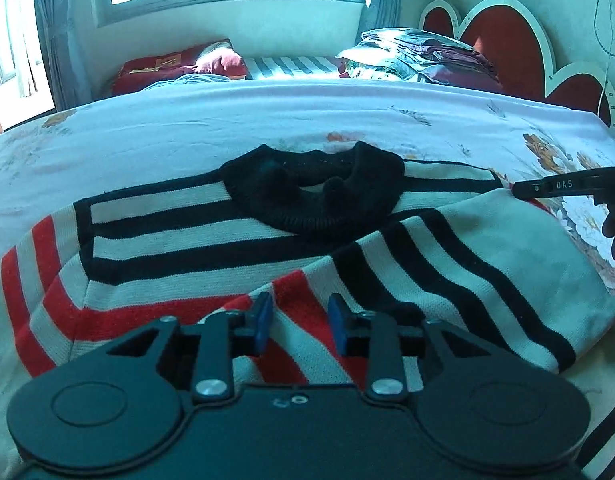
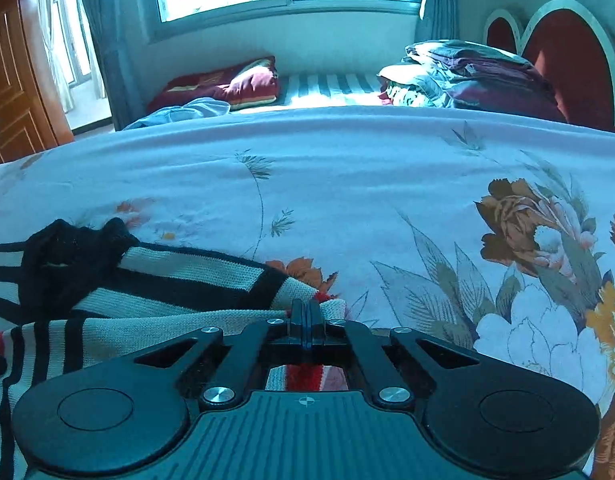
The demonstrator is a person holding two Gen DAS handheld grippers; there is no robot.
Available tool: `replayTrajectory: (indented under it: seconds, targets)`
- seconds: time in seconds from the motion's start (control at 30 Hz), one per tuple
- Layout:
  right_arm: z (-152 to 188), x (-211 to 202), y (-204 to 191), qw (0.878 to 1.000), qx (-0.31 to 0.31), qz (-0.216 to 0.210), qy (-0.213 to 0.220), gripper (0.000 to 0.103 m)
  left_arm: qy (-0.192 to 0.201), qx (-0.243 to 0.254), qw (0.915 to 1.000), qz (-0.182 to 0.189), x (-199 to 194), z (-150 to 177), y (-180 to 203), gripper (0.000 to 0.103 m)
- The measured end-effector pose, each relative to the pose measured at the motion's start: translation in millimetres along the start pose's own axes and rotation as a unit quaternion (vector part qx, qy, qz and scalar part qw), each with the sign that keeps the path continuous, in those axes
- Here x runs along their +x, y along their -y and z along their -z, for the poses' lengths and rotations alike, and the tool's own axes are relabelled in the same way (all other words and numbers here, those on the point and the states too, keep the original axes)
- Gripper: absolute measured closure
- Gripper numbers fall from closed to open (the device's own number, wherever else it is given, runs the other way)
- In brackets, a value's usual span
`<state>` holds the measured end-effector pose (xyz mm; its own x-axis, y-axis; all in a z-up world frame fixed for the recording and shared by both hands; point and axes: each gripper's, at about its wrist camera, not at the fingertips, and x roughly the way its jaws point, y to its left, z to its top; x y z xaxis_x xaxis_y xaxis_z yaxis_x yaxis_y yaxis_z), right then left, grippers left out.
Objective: Fold small clothes
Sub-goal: 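Grasp the other sleeve's black cuff with the left tool and lift it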
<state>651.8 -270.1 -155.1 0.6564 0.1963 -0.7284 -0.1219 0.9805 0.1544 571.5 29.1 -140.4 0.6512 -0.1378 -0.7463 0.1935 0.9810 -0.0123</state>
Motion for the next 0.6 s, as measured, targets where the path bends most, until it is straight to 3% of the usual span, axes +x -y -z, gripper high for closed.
replayTrajectory:
  seconds: [0.1,0.2,0.4,0.6]
  targets:
    - [3.8,-15.6,-8.3,1.0,-0.005,-0.014,-0.025,0.103,0.025,0.029,0.9993,0.001,-22.0,4.0,7.4,0.064]
    - [17.0,-19.2,-13.7,1.0,-0.005,-0.001,-0.026,0.103,-0.013,0.023,0.9996,-0.004,-11.7,15.0,6.1,0.065]
    - [24.5,-41.8,-27.6,0.999,-0.012,0.007,-0.029,0.103,0.002,0.003,1.0,-0.002,-23.0,13.2,0.3,0.068]
    - [48.9,-52.1,-38.0,0.999,-0.031,0.021,-0.03,0.103,-0.01,0.012,0.9999,-0.002,-18.2,22.4,-3.0,0.067]
